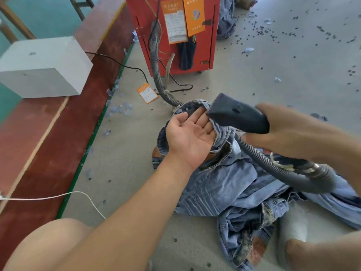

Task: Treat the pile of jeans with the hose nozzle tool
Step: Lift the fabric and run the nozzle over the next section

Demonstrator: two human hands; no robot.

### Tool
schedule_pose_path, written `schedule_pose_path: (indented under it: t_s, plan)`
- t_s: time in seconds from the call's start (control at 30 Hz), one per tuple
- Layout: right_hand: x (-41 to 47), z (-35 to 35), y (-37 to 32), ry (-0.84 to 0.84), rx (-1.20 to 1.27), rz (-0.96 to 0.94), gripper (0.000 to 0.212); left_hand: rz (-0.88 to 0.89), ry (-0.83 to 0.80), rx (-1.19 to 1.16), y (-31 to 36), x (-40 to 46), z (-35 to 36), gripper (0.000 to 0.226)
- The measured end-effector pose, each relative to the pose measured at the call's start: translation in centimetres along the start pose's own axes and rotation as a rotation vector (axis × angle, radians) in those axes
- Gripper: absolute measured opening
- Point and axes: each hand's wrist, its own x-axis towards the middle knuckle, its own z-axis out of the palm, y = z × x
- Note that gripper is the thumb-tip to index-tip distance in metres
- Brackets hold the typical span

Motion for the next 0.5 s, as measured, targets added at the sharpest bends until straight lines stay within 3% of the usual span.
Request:
schedule_pose_path:
  t_s: [0.1,0.2,0.27,0.4,0.5]
  plan:
    - [1.2,1.2,-0.3,-0.020,0.198,0.046,0.016,-0.056,-0.044,-0.016,-0.5,0.0,-0.7,0.061]
    - [3.5,1.1,-0.5,0.217,0.470,0.103,0.019,-0.091,-0.092,-0.003,-0.5,0.3,-1.0,0.064]
    - [4.4,1.1,-0.6,0.303,0.579,0.114,0.031,-0.112,-0.138,0.012,-0.6,0.2,-0.9,0.066]
    - [4.7,2.4,-0.8,0.258,0.424,0.137,0.056,-0.191,-0.234,0.027,-1.3,-0.3,-1.1,0.065]
    - [5.1,2.8,-0.5,0.267,0.321,0.151,0.047,-0.249,-0.267,0.073,-1.1,-0.3,-1.6,0.062]
